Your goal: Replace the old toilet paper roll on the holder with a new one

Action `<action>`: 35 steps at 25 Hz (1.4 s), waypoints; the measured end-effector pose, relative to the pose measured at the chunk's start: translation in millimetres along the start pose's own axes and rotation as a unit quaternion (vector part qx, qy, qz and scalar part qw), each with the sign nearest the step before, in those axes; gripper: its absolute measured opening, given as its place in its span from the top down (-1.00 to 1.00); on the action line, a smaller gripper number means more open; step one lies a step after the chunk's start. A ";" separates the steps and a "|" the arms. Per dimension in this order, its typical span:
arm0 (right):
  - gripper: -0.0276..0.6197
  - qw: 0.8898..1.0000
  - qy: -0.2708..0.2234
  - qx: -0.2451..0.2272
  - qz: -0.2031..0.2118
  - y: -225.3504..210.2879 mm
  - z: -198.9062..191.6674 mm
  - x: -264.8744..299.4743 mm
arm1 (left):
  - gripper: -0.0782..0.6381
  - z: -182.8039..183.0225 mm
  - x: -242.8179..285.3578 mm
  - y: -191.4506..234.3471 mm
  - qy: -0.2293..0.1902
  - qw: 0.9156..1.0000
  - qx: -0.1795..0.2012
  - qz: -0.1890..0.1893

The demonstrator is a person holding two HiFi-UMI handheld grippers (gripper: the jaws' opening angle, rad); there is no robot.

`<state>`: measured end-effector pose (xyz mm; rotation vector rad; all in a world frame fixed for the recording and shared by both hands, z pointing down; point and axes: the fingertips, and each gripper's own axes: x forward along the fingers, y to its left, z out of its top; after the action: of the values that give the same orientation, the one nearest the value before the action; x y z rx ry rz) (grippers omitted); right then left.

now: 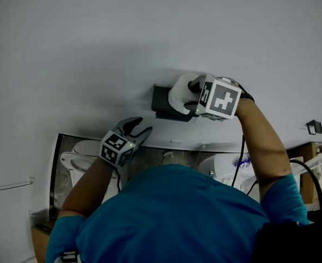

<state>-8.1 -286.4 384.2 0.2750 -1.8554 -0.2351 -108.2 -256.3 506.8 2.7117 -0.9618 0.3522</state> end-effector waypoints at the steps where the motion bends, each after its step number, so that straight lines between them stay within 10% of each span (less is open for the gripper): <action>1: 0.39 1.000 -0.008 0.007 -0.002 0.1 -2.7 -1.9 | 0.25 -0.1 0.5 -1.1 0.000 1.000 -0.001 -0.002; 7: 0.40 0.991 -0.102 0.090 -0.019 -5.9 -19.9 -35.4 | 0.25 1.7 7.0 -8.7 0.004 1.000 0.001 -0.010; 11: 0.40 0.965 -0.198 0.172 -0.028 -9.5 -36.5 -69.7 | 0.25 3.6 12.7 -11.8 0.007 1.000 0.005 -0.014; 16: 0.40 0.905 -0.328 0.271 -0.027 -6.7 -68.6 -100.2 | 0.25 -1.6 23.5 -10.2 0.020 1.000 0.007 -0.019; 25: 0.40 0.735 -0.532 0.420 0.003 21.8 -147.2 -105.6 | 0.25 -7.0 58.4 -9.3 0.056 0.998 0.024 -0.019; 35: 0.41 0.683 -0.544 0.487 0.005 41.3 -201.8 -73.4 | 0.25 -14.1 50.4 -23.8 0.073 0.997 0.011 -0.031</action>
<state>202.9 -229.2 389.2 1.0224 -3.0416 0.8588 -57.0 -263.5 531.9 2.6849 -0.8355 0.5427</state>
